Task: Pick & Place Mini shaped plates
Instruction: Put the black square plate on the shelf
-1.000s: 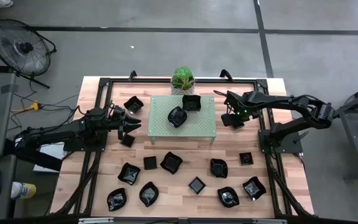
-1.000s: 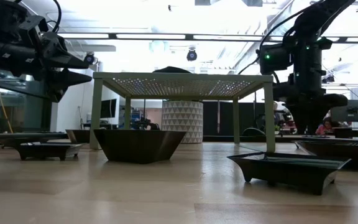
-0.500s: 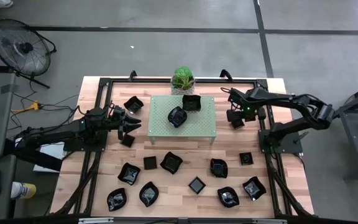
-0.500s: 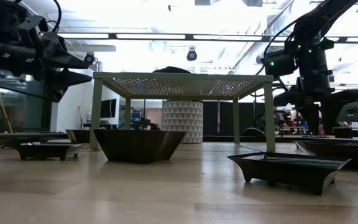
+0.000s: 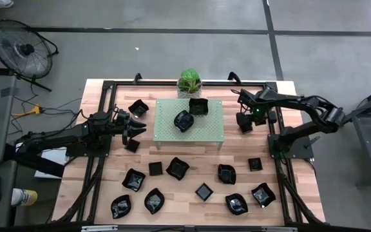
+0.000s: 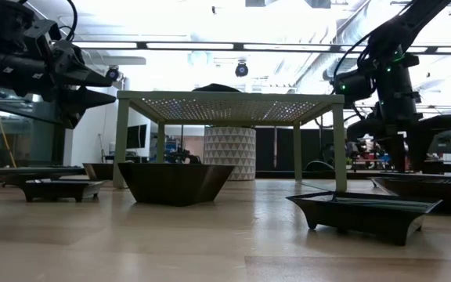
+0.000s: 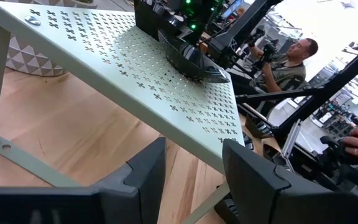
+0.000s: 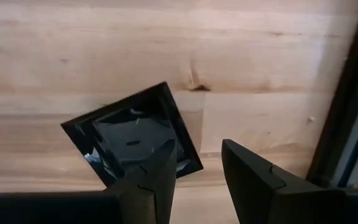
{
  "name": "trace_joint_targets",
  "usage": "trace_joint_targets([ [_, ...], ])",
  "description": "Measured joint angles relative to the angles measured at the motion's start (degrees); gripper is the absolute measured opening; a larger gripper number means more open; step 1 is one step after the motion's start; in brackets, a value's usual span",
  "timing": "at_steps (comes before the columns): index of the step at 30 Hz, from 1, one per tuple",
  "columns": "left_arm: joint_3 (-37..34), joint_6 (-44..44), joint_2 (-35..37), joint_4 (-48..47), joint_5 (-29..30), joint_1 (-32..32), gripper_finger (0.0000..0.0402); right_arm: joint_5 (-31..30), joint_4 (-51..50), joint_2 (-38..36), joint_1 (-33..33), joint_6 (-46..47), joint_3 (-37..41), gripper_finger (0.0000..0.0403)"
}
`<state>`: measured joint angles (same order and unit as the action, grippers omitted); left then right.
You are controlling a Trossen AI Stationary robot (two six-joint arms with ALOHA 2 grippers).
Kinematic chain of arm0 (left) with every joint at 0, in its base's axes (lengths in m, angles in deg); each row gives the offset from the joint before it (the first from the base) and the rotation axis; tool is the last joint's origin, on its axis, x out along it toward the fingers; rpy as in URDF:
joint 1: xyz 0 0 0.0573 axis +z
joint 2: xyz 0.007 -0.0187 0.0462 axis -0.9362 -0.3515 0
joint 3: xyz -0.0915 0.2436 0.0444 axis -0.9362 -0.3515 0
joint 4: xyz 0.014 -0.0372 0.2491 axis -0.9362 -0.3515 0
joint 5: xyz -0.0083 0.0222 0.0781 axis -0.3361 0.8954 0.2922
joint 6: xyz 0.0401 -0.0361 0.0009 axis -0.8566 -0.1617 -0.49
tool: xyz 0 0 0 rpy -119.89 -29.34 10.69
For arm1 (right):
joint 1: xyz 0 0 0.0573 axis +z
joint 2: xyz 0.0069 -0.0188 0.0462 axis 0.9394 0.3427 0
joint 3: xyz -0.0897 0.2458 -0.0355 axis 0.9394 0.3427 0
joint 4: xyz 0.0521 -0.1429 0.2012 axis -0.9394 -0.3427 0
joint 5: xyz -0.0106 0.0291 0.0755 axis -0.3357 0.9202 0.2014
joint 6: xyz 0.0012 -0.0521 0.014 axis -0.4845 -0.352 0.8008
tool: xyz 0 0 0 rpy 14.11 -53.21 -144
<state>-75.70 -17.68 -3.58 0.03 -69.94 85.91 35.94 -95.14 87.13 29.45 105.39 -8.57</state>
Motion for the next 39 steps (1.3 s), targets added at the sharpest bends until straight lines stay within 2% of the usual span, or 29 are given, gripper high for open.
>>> trace_joint_targets([
  [20,0.02,0.00,0.01,-0.01,-0.10,0.00,0.0156,1.32,4.56,5.80,-1.97,-3.15,0.00,0.0121],
  [24,0.00,0.00,0.02,-0.01,-0.26,0.00,0.0156,1.34,4.58,5.80,-1.97,-3.17,0.00,0.0100],
  [33,0.02,0.02,0.00,-0.01,-0.24,0.00,0.0156,1.65,4.54,5.63,-1.99,-4.63,-0.13,0.0015],
  [39,0.01,0.02,0.01,-0.01,-0.22,0.00,0.0156,1.87,4.43,4.46,-1.99,-4.39,-0.02,0.0010],
])
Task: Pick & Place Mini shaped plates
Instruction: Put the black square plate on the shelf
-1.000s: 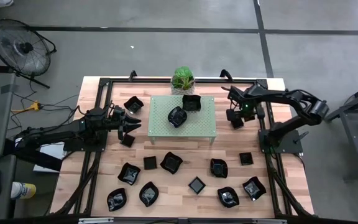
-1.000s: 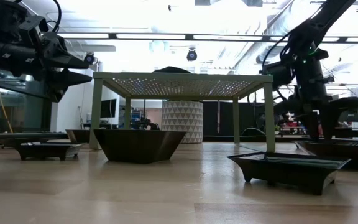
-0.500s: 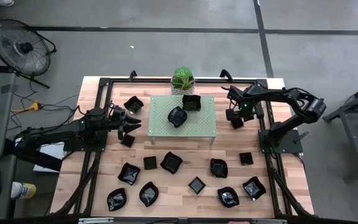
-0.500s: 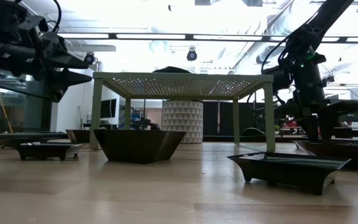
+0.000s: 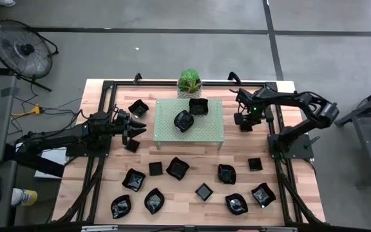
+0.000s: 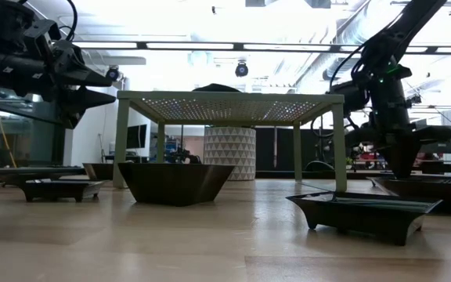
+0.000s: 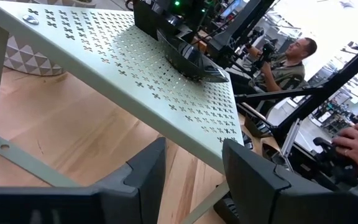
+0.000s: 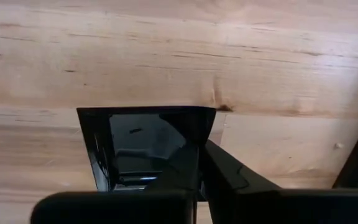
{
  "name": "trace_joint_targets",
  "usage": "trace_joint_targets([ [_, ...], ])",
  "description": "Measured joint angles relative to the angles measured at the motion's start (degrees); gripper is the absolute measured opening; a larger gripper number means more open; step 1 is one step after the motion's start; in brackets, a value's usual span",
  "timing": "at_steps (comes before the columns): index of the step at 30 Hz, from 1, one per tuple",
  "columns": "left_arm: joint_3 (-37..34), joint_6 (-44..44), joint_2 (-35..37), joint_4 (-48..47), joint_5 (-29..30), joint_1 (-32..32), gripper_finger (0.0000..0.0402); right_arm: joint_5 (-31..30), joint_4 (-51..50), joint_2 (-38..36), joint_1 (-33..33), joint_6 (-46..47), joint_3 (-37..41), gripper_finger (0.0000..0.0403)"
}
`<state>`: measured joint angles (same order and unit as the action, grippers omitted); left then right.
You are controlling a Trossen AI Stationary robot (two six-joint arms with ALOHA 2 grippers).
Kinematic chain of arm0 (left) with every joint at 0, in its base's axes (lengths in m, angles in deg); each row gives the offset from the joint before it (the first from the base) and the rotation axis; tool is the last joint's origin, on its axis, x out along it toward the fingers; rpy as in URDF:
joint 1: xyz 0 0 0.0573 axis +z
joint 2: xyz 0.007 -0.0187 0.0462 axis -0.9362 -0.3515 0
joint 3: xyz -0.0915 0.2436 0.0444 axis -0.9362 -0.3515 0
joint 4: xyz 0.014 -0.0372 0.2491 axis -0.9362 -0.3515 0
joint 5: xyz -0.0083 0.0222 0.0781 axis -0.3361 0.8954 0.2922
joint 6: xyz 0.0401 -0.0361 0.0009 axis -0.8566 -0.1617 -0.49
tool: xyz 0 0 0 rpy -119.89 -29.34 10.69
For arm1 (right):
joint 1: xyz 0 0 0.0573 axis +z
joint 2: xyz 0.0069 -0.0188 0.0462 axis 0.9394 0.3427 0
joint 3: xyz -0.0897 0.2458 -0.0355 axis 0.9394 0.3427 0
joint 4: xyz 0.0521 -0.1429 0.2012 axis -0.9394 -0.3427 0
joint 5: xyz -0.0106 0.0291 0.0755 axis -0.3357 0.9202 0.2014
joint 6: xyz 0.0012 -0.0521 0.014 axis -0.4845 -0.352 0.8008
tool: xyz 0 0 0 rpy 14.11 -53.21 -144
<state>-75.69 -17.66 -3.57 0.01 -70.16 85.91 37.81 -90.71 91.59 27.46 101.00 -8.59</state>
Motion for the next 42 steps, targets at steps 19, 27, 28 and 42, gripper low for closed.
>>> trace_joint_targets([
  [19,0.00,0.00,0.01,0.00,0.24,0.00,0.0156,-0.57,-2.97,-7.87,0.17,1.73,0.02,0.0000],
  [27,0.01,-0.02,0.01,0.00,0.22,0.00,0.0156,-0.42,-4.07,-13.00,0.17,2.80,0.04,0.0000],
  [28,0.01,-0.01,-0.01,0.00,0.22,0.00,0.0156,-0.42,-4.23,-13.62,0.17,2.80,0.04,0.0000],
  [42,0.00,-0.02,-0.01,0.00,0.17,0.00,0.0156,1.01,-5.35,-27.57,2.62,1.45,0.04,0.0000],
])
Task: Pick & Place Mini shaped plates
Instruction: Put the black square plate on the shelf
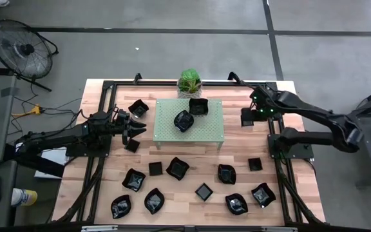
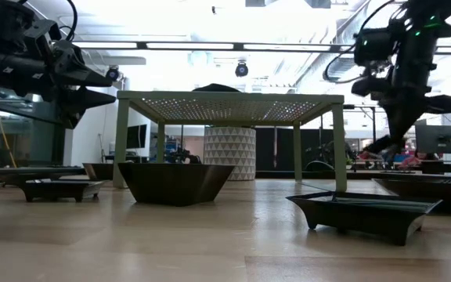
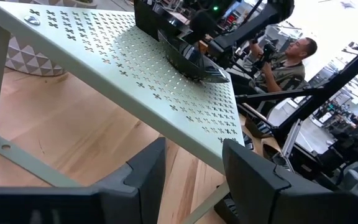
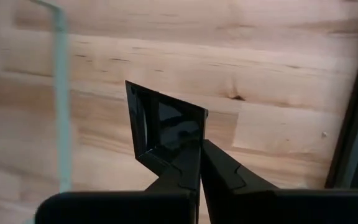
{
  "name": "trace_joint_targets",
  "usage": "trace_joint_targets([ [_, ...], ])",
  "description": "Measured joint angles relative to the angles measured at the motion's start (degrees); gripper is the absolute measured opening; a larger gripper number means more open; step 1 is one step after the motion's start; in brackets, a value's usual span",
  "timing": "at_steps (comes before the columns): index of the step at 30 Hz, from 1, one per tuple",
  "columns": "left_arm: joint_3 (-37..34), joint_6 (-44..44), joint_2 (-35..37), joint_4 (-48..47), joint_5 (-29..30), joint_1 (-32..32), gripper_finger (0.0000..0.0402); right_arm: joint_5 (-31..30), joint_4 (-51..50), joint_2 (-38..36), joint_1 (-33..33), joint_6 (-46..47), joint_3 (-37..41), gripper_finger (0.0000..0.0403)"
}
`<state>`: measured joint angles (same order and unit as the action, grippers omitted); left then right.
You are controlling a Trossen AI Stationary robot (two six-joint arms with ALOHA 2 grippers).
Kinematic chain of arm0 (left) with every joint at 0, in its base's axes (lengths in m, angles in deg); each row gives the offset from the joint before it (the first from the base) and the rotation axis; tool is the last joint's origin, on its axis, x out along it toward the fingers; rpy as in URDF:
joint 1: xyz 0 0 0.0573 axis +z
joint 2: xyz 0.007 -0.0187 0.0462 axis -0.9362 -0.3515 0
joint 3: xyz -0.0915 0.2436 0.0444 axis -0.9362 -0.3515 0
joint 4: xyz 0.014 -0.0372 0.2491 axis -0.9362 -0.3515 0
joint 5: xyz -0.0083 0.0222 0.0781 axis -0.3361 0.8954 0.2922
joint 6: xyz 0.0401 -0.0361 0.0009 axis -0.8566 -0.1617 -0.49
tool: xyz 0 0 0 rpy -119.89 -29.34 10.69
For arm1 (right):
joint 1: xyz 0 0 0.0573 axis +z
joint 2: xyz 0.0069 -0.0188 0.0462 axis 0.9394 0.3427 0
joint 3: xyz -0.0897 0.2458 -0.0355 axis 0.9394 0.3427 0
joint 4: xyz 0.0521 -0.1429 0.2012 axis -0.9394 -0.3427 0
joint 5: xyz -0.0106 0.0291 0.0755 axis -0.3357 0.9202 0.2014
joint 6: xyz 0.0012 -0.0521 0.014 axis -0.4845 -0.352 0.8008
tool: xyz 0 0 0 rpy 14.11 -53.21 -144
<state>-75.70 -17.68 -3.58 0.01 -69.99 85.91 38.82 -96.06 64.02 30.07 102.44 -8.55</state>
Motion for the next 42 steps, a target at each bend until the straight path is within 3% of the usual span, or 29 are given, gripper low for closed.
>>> trace_joint_targets([
  [8,0.00,0.01,0.01,0.00,-0.04,0.00,0.0156,3.20,1.82,-9.69,2.66,-1.32,0.00,0.0000],
  [14,-0.01,0.00,0.00,0.00,-0.22,0.00,0.0156,6.33,7.89,-12.58,6.59,-1.69,0.00,0.0000],
  [23,-0.01,0.02,0.00,0.00,-0.20,0.00,0.0156,8.30,17.73,-12.15,12.04,-1.38,-0.94,0.0000],
  [33,-0.01,0.00,0.01,0.00,-0.16,0.00,0.0156,7.23,18.22,-6.17,16.25,-2.74,-7.00,0.0000],
  [42,0.00,0.01,0.01,0.00,0.03,0.00,0.0156,6.66,24.17,-1.89,19.93,0.18,-7.34,0.0000],
])
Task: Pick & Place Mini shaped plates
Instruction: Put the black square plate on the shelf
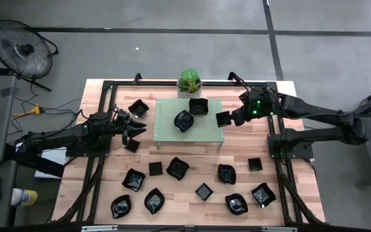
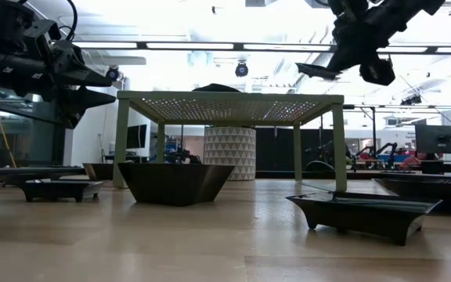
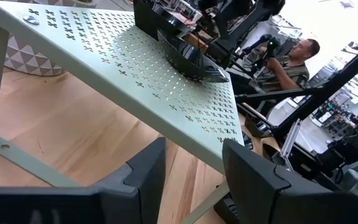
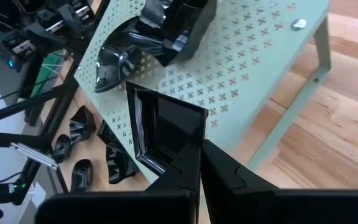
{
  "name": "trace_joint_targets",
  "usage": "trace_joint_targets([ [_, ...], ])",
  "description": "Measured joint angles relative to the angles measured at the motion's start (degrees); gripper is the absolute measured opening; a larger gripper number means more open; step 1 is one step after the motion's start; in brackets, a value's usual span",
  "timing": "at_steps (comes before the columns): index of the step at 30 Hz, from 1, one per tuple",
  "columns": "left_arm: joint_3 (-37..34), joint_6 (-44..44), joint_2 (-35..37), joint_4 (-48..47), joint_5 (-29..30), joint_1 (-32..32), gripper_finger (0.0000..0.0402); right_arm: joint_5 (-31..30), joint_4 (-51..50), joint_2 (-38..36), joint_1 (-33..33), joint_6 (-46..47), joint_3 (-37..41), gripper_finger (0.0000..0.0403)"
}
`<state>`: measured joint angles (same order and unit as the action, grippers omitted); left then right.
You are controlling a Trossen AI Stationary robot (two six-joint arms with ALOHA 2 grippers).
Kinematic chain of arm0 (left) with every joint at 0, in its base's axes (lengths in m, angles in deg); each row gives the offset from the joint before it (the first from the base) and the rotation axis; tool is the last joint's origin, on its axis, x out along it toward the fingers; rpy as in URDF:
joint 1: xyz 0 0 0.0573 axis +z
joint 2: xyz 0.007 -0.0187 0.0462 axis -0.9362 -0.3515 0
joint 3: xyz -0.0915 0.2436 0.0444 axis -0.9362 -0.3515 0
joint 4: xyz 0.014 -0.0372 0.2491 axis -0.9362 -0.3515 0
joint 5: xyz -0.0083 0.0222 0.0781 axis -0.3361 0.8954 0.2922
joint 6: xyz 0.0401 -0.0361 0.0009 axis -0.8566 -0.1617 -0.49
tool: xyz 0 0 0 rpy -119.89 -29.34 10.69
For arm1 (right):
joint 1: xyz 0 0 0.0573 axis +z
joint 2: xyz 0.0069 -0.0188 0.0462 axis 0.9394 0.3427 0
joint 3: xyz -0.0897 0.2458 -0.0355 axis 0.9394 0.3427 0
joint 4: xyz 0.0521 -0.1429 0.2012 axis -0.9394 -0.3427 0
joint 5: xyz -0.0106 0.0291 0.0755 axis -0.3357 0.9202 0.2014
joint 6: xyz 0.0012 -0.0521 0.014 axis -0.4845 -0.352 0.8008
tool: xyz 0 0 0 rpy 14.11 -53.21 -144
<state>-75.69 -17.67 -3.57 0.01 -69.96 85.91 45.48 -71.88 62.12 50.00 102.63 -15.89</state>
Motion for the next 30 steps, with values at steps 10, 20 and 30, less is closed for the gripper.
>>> trace_joint_targets([
  [10,-0.01,0.00,-0.01,0.00,0.02,0.00,0.0156,-3.07,1.33,3.56,2.54,3.85,0.00,0.0000],
  [20,-0.01,0.01,0.00,0.00,-0.01,0.00,0.0156,-2.27,5.48,8.63,4.68,10.82,0.00,0.0000],
  [30,-0.01,-0.01,0.01,0.00,-0.05,0.00,0.0156,1.72,7.35,11.92,5.14,20.51,0.00,0.0000],
])
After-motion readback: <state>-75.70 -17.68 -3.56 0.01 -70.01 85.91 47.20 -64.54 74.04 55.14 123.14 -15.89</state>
